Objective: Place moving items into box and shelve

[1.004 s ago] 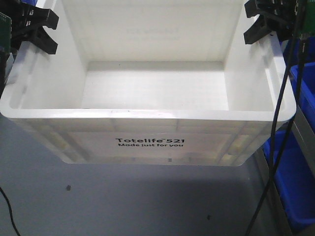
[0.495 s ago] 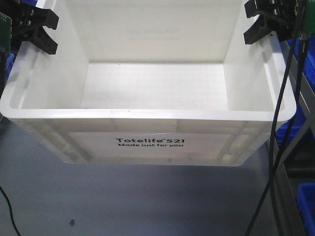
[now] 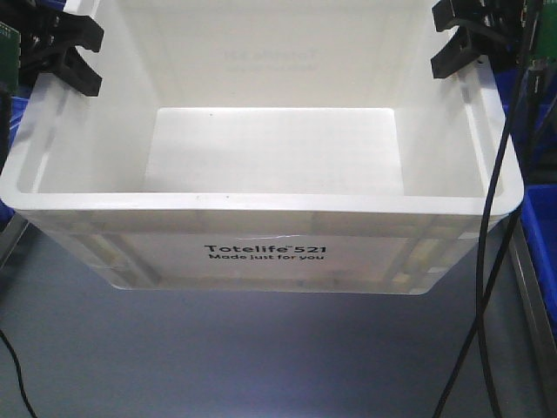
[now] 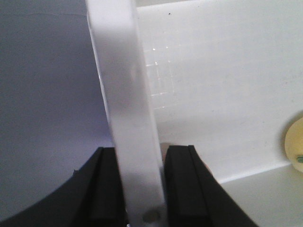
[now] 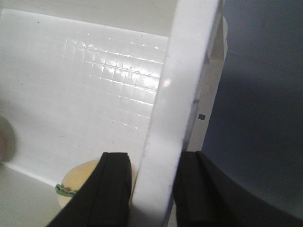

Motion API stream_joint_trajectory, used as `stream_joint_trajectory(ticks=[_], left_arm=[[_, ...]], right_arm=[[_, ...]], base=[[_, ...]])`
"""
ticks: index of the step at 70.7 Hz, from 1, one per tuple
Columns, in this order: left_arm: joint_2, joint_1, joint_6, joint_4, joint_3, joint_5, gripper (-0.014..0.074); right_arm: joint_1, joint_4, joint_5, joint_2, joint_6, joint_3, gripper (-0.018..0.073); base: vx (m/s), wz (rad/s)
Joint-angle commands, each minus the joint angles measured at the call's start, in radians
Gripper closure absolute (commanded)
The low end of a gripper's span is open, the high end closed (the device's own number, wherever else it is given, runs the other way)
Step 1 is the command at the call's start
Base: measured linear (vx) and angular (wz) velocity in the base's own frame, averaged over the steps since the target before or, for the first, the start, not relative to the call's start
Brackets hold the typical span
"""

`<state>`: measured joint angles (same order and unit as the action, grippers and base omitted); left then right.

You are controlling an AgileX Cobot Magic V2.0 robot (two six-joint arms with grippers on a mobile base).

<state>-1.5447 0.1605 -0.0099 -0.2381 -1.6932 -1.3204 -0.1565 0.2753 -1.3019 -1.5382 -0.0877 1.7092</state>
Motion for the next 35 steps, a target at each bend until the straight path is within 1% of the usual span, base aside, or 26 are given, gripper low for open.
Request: stream_joint_trajectory(ticks=[1, 21, 35], left_arm=[[0.055, 0.015, 0.01, -0.14, -0.044, 0.094, 0.0613], [0.055, 0.015, 0.01, -0.141, -0.044, 0.094, 0.0613], [0.055, 0.015, 0.01, -0.141, -0.044, 0.094, 0.0613]], right_arm=[[-0.01, 0.154, 0.068, 0.054, -0.017, 0.038, 0.0571], [-0.01, 0.152, 0.068, 0.054, -0.017, 0.038, 0.0571], [-0.01, 0.152, 0.068, 0.054, -0.017, 0.038, 0.0571]], base=[[0.43, 0.18], [0.41, 0.19], [0.39, 0.29]])
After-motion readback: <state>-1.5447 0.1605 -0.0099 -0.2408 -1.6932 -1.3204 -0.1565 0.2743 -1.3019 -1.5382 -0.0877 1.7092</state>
